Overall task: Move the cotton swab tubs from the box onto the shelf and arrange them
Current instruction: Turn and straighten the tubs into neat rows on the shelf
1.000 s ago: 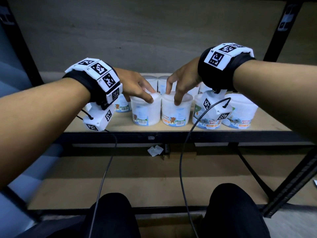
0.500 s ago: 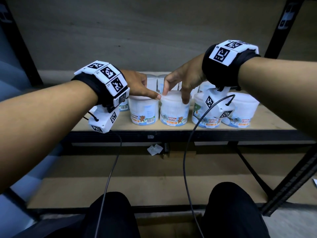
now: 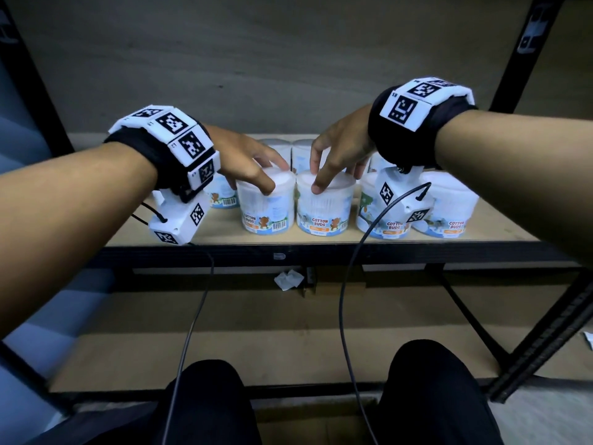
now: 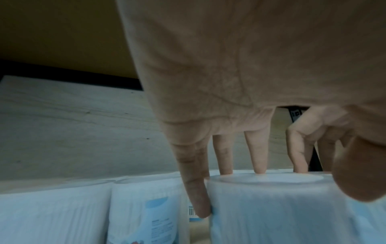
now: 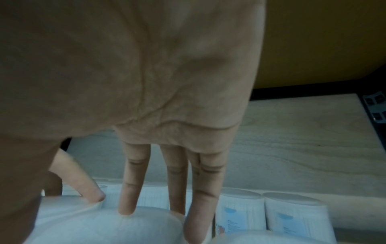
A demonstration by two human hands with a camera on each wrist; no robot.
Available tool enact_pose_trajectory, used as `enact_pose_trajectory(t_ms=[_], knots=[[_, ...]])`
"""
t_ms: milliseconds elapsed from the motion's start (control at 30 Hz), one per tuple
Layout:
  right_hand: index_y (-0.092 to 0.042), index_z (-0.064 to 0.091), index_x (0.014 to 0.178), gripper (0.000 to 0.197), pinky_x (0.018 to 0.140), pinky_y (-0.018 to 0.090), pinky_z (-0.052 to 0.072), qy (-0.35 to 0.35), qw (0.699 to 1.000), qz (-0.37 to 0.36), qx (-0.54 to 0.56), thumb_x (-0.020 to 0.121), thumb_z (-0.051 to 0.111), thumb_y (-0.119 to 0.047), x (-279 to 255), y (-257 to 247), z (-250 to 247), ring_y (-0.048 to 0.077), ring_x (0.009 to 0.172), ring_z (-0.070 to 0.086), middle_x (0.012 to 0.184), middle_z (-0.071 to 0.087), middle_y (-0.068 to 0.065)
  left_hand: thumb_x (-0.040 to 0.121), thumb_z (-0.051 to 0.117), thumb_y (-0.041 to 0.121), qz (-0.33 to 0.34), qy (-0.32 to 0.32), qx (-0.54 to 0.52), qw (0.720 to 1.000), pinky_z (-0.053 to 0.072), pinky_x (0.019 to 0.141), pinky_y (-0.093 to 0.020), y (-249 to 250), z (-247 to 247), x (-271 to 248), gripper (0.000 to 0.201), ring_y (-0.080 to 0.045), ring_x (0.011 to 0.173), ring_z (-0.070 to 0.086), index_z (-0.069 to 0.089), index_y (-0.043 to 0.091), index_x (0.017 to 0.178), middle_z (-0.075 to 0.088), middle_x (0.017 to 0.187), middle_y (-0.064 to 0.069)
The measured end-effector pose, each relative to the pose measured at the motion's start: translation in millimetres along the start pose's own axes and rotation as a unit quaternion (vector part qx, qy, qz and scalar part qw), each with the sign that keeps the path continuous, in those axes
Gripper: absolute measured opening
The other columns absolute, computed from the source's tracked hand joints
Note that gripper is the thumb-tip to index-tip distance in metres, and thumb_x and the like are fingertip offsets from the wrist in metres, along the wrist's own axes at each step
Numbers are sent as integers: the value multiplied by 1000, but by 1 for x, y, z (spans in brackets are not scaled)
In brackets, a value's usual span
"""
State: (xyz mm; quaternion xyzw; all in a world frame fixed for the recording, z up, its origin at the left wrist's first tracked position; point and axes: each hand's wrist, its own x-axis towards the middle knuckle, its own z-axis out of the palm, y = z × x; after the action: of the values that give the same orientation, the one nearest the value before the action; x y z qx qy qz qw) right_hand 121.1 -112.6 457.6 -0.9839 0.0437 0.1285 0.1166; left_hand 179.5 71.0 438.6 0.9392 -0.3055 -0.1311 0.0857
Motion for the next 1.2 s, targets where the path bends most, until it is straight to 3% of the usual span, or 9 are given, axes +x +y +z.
enact_pose_trajectory(t_ms=[167,267,300,400,433,500,567,1000,1200], knots=[[-21,64,119,47,79,32,57,-1,1000,-2,-14,77,83,-32,-3,-1,-2,26,97,68,96,65,-1,88,68,31,-9,9,-17,1000,56,85,-31,5,-1,-1,57,-7,82,61,47,37,141,53,134,2],[-29,64,116,47,89,36,55,2,999,3,-46,75,84,-37,-6,-3,-3,22,104,66,103,66,-5,82,71,47,-26,26,2,999,58,84,-34,7,1,1,61,-14,77,65,48,37,139,53,131,0],[-30,63,117,47,88,35,54,2,999,3,-52,75,84,-37,-7,-4,-3,22,106,66,105,66,-7,77,71,55,-37,30,12,999,59,84,-35,7,2,2,65,-18,79,68,50,39,136,53,129,1],[-27,60,124,49,65,23,50,3,998,2,-60,80,81,-31,-11,-5,-3,22,111,63,117,65,-5,56,69,77,-53,36,36,997,61,78,-37,6,3,5,80,-28,88,71,56,40,126,54,123,1],[-27,60,124,49,66,24,51,1,998,2,-63,80,81,-30,-11,-5,-3,22,113,63,119,65,-4,59,69,77,-55,38,42,997,61,79,-37,7,3,4,78,-30,86,72,57,37,124,54,121,1],[-30,60,122,49,85,37,56,-6,998,6,-70,78,83,-30,-12,-5,-3,22,114,62,122,65,-4,68,67,74,-63,43,53,996,59,82,-37,10,3,4,72,-31,81,73,56,32,125,54,119,1],[-32,61,118,48,94,46,54,-9,998,11,-67,76,84,-29,-12,-4,-3,22,114,62,123,65,-4,70,66,73,-66,50,60,995,59,83,-37,13,4,4,71,-30,78,74,55,31,126,54,119,0],[-33,63,117,48,92,45,55,-11,999,16,-49,75,85,-27,-11,-2,-3,23,113,63,123,64,-2,66,65,77,-57,43,55,996,60,82,-39,9,5,7,80,-27,80,73,52,31,130,51,119,3],[-32,63,117,49,91,45,56,-10,999,18,-41,75,86,-26,-10,0,-2,24,112,62,121,64,-1,61,66,80,-44,35,50,997,59,82,-38,2,4,8,78,-25,79,74,55,36,124,56,117,2]])
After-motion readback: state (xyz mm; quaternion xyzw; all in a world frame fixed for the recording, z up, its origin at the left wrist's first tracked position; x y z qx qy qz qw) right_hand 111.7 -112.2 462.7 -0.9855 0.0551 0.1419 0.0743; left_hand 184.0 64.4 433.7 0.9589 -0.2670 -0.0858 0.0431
